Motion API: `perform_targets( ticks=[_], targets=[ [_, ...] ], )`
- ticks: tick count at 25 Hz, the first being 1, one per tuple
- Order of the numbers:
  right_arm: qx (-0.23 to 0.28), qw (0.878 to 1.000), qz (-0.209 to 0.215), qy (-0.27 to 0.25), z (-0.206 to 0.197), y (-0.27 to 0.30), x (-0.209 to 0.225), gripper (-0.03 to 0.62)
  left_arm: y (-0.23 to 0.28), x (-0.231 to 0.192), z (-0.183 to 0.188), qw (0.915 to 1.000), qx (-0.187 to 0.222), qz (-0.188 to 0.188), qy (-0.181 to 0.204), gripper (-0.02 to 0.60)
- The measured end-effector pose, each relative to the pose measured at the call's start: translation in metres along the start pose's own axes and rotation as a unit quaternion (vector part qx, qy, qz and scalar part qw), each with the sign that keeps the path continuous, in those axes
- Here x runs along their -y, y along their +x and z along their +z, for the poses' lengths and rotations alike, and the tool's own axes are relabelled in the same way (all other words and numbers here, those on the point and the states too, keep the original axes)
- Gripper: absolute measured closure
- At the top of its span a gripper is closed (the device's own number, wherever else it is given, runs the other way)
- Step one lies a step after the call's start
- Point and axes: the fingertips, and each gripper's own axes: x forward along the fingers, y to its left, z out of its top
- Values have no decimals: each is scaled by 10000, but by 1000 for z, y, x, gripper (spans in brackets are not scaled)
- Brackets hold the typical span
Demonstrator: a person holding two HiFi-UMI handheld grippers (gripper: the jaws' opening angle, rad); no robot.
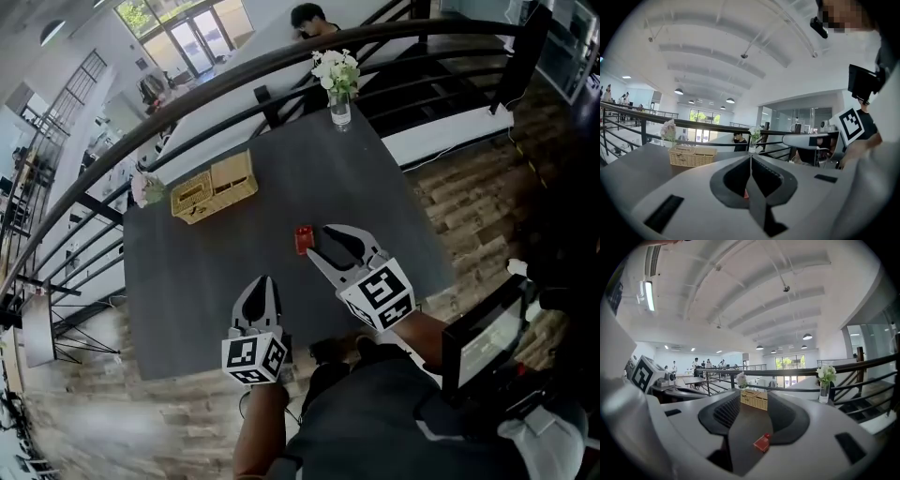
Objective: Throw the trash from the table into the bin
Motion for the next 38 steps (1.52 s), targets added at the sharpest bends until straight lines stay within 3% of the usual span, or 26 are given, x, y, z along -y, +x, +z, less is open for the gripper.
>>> perform_targets(
  ticks=[4,8,10,12,16,20,27,33,38],
  targets=[
    [-457,9986,-168,202,-33,39,11,330,27,-29,-19,9997,-261,-13,-9,571],
    [-973,9933,-546,305,-73,73,24,302,51,-58,-45,9976,-562,-154,-386,553],
    [-1234,9887,-750,392,-93,87,32,295,63,-71,-59,9958,-778,-226,-428,490],
    [-1469,9835,-923,518,-116,99,37,292,71,-84,-75,9939,-1008,-231,-388,489],
    [-1963,9725,-1028,721,-161,119,42,272,91,-109,-102,9908,-1322,-49,-279,488],
    [-2586,9552,-1092,940,-205,132,44,189,105,-139,-113,9907,-1233,555,-125,490],
    [-3023,9363,-1425,1077,-252,152,47,189,130,-158,-145,9861,-1539,597,-167,491],
    [-3211,9281,-1575,1040,-273,166,48,189,139,-171,-157,9847,-1579,669,-319,496],
    [-3313,9207,-1754,1083,-286,168,50,189,144,-169,-160,9851,-1597,552,-306,549]
  ],
)
